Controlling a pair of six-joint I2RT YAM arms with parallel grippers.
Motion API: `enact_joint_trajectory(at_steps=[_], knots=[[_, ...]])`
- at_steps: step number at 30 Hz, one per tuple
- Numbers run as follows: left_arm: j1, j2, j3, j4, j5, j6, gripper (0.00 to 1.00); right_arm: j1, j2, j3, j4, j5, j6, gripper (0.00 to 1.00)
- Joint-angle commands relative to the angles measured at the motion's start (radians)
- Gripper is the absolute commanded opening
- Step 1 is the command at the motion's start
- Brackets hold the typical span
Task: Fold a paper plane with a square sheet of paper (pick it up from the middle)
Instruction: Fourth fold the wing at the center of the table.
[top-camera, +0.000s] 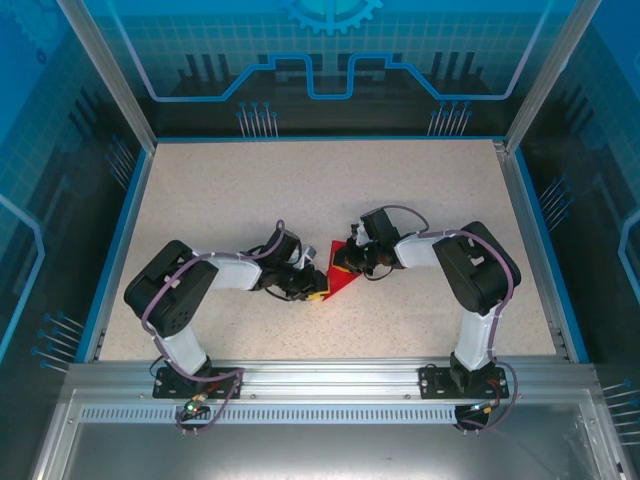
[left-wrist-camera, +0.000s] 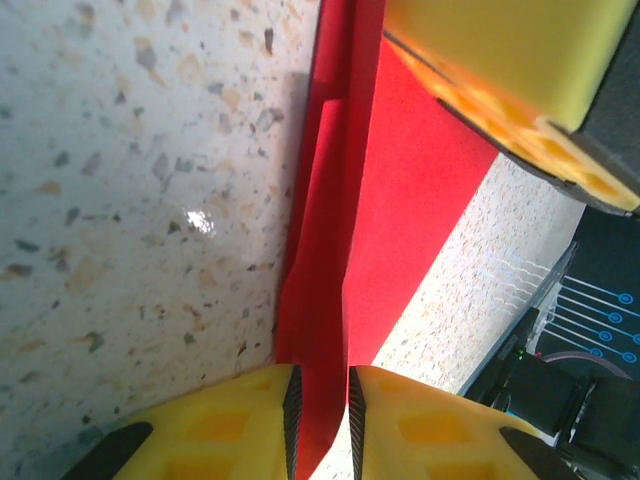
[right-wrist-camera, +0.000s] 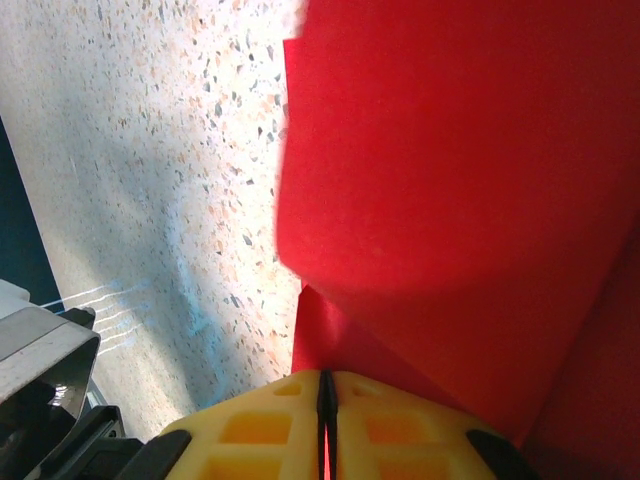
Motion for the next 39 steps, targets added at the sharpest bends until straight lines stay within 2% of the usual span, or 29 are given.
enact_joint_trajectory(at_steps=[1,6,9,15,26,32,39], knots=[[-0.01,-0.036,-0.017,-0.035,-0.014,0.009,0.22,0.009,0.043,-0.013,-0.035,0.013,-0.022,0.11],[-0.011,-0.058,-0.014,-0.033,-0.015,0.002,0.26,0.009,0.042,-0.039,-0.034,0.014,-0.024,0.11],[-0.012,-0.066,-0.02,-0.015,-0.013,-0.009,0.26,0.01,0.045,-0.039,-0.031,0.01,-0.023,0.11],[-0.013,-0.054,-0.014,-0.04,-0.02,-0.004,0.16,0.009,0.046,-0.041,-0.029,0.009,-0.023,0.11],[-0.034,-0.015,-0.014,-0.076,-0.016,0.025,0.12,0.01,0.048,-0.05,-0.028,0.012,-0.022,0.11],[-0.041,0.002,-0.044,-0.068,-0.031,0.023,0.05,0.01,0.049,-0.054,-0.029,0.014,-0.023,0.11],[-0.042,0.031,-0.048,-0.062,-0.029,0.021,0.03,0.011,0.065,-0.056,-0.029,0.019,-0.02,0.11]])
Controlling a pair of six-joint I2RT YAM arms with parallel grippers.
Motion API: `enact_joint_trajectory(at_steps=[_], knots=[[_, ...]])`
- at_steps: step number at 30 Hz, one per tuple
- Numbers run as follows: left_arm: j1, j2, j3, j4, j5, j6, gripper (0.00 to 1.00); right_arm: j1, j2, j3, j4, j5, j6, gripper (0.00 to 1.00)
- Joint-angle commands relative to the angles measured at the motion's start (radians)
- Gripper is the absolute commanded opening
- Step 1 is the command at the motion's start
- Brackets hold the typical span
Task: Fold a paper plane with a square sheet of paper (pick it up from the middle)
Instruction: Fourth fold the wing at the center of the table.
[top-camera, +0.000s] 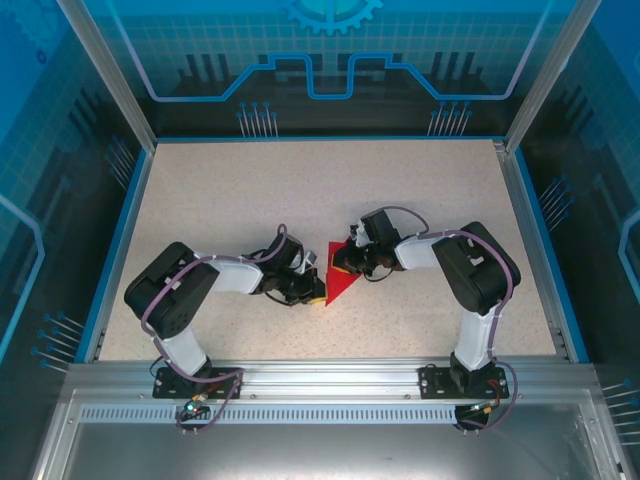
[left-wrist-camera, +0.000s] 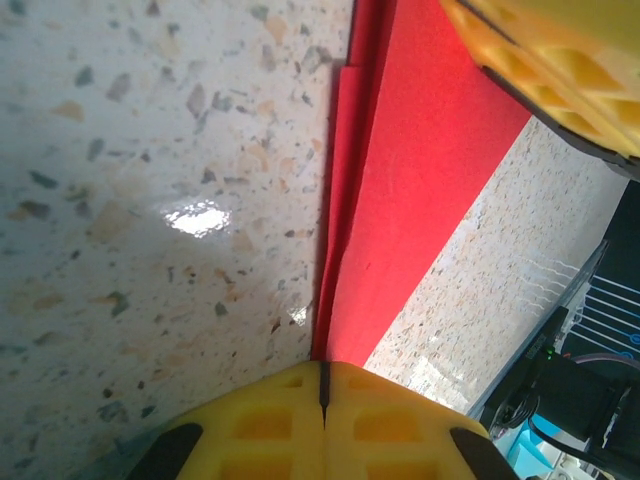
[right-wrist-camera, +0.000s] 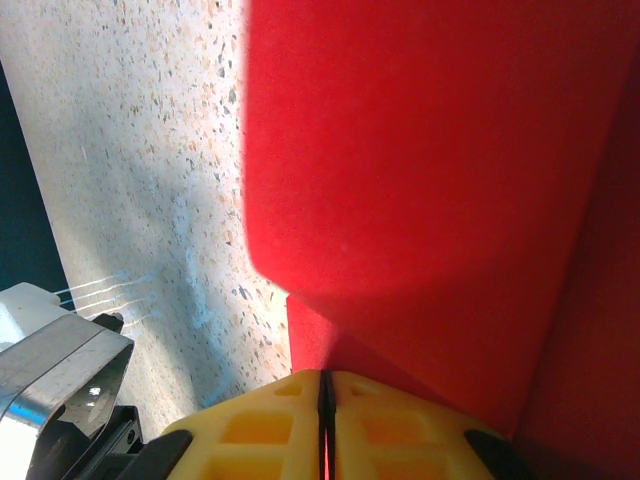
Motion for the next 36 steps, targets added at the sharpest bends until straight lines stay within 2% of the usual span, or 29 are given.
enact_joint_trajectory(at_steps=[1,8,14,17,22,30,36], knots=[[-0.014,0.031,-0.031,-0.049,0.009,0.018,0.04,0.011,0.063,-0.038,-0.07,0.041,-0.011,0.1],[-0.022,-0.003,-0.034,-0.061,0.012,0.022,0.13,0.013,0.064,-0.037,-0.072,0.041,-0.011,0.1],[-0.037,-0.002,-0.025,-0.086,0.004,0.027,0.13,0.012,0.059,-0.032,-0.081,0.041,-0.012,0.1],[-0.042,-0.004,-0.027,-0.108,-0.012,0.028,0.09,0.014,0.058,-0.028,-0.085,0.043,-0.012,0.11],[-0.05,-0.006,-0.036,-0.118,-0.012,0.027,0.08,0.017,0.059,-0.027,-0.094,0.053,-0.014,0.11],[-0.055,-0.005,-0.042,-0.227,-0.056,0.038,0.12,0.022,0.077,-0.034,-0.105,0.066,-0.027,0.1],[-0.058,-0.078,-0.072,-0.206,-0.055,0.007,0.2,0.029,0.1,-0.036,-0.119,0.077,-0.04,0.09]])
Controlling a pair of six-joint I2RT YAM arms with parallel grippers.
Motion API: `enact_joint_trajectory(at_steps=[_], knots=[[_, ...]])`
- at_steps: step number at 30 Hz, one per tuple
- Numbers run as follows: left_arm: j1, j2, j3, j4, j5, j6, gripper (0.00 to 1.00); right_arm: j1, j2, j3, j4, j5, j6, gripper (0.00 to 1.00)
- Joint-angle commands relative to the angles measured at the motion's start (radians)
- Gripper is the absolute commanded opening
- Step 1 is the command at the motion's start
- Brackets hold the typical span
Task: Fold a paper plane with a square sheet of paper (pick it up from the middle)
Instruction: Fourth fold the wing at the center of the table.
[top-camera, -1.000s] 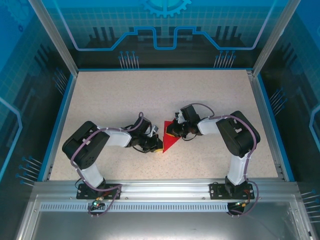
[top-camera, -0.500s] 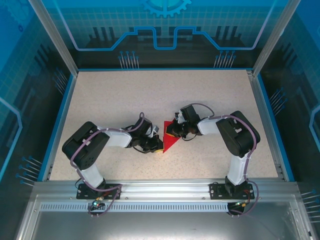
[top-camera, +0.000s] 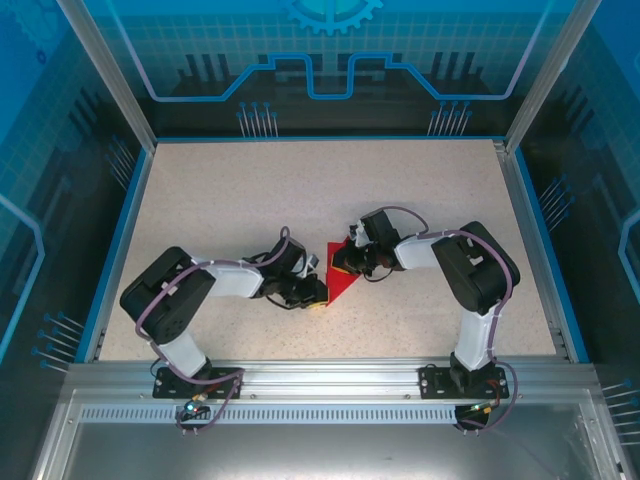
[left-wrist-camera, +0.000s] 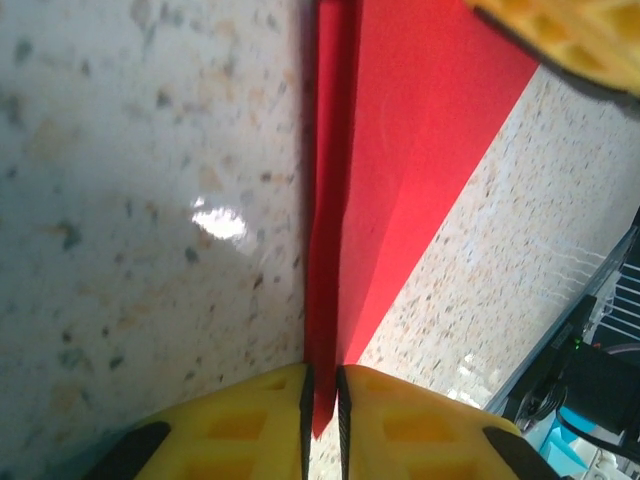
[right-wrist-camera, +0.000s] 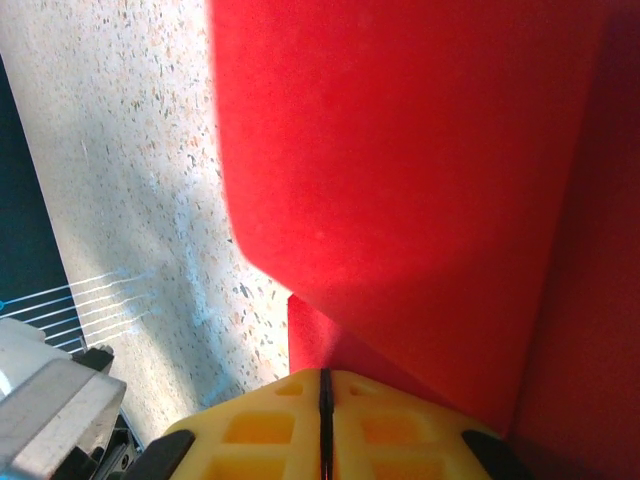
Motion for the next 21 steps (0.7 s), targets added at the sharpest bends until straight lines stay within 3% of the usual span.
enact_joint_trajectory(at_steps=[1,7,10,21], knots=[[-0.014,-0.053,-0.05,-0.163,-0.014,-0.019,0.2,0.029,0.093,-0.037,-0.125,0.088,-0.033,0.09],[-0.01,-0.218,-0.028,-0.2,-0.105,-0.06,0.22,0.028,0.09,-0.047,-0.12,0.085,-0.044,0.09],[-0.004,-0.243,0.006,-0.16,-0.1,-0.079,0.22,0.029,0.095,-0.045,-0.12,0.082,-0.046,0.09],[0.003,-0.005,0.139,0.048,0.01,-0.124,0.19,0.028,0.103,-0.049,-0.11,0.081,-0.043,0.09]])
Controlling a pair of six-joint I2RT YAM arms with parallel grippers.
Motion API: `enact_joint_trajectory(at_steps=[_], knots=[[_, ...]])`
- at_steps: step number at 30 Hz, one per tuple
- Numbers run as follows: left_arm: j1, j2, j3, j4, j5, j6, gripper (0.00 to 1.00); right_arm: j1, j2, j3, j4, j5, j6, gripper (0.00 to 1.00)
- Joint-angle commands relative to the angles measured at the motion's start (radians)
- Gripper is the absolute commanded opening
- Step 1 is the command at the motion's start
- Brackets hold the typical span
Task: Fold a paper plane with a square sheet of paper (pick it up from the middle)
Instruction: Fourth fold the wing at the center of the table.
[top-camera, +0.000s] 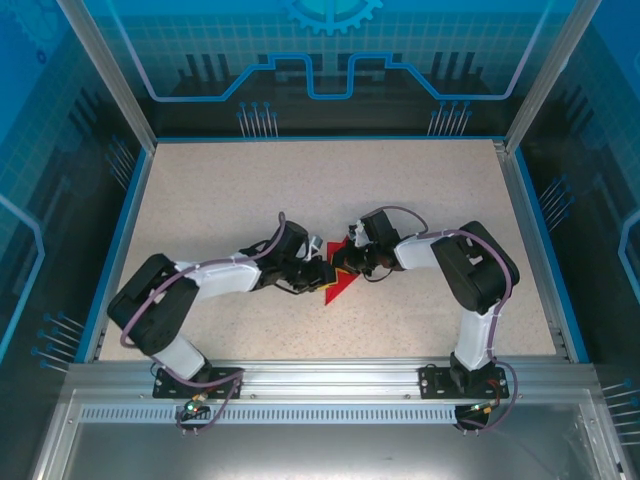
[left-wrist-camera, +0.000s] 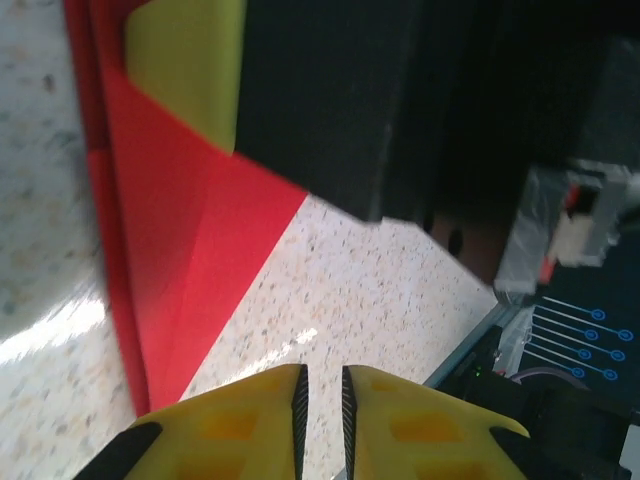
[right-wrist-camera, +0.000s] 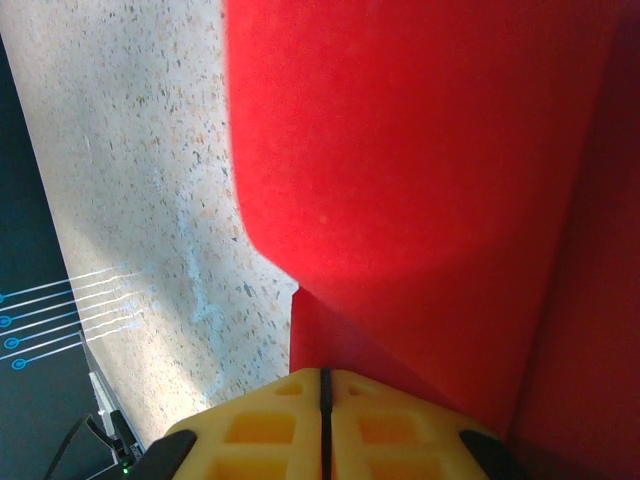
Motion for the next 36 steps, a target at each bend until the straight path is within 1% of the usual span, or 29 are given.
enact_joint_trajectory(at_steps=[1,7,17,21,24,26,28,30,32,36], knots=[[0.008,0.066,0.033,0.048,0.041,-0.018,0.19,0.029,0.099,-0.049,-0.117,0.088,-0.027,0.09],[0.01,0.132,0.012,0.06,0.034,-0.006,0.18,0.029,0.103,-0.048,-0.114,0.086,-0.027,0.09],[0.01,0.136,-0.09,0.132,0.04,-0.041,0.18,0.029,0.102,-0.052,-0.117,0.09,-0.027,0.09],[0.011,0.159,-0.122,0.172,0.071,-0.063,0.19,0.028,0.105,-0.053,-0.12,0.092,-0.029,0.09],[0.01,0.171,-0.145,0.174,0.085,-0.085,0.19,0.029,0.105,-0.051,-0.127,0.095,-0.03,0.09],[0.007,0.156,-0.172,0.156,0.082,-0.086,0.19,0.029,0.103,-0.051,-0.129,0.097,-0.032,0.09],[0.007,0.132,-0.185,0.094,0.065,-0.065,0.19,0.028,0.103,-0.05,-0.132,0.1,-0.031,0.09],[0.006,0.122,-0.177,0.024,0.066,-0.027,0.19,0.029,0.105,-0.051,-0.131,0.1,-0.03,0.09],[-0.001,0.106,-0.185,0.006,0.07,-0.013,0.19,0.028,0.107,-0.049,-0.132,0.1,-0.03,0.09],[-0.01,0.093,-0.153,-0.1,0.062,0.046,0.2,0.029,0.103,-0.053,-0.134,0.104,-0.028,0.09]])
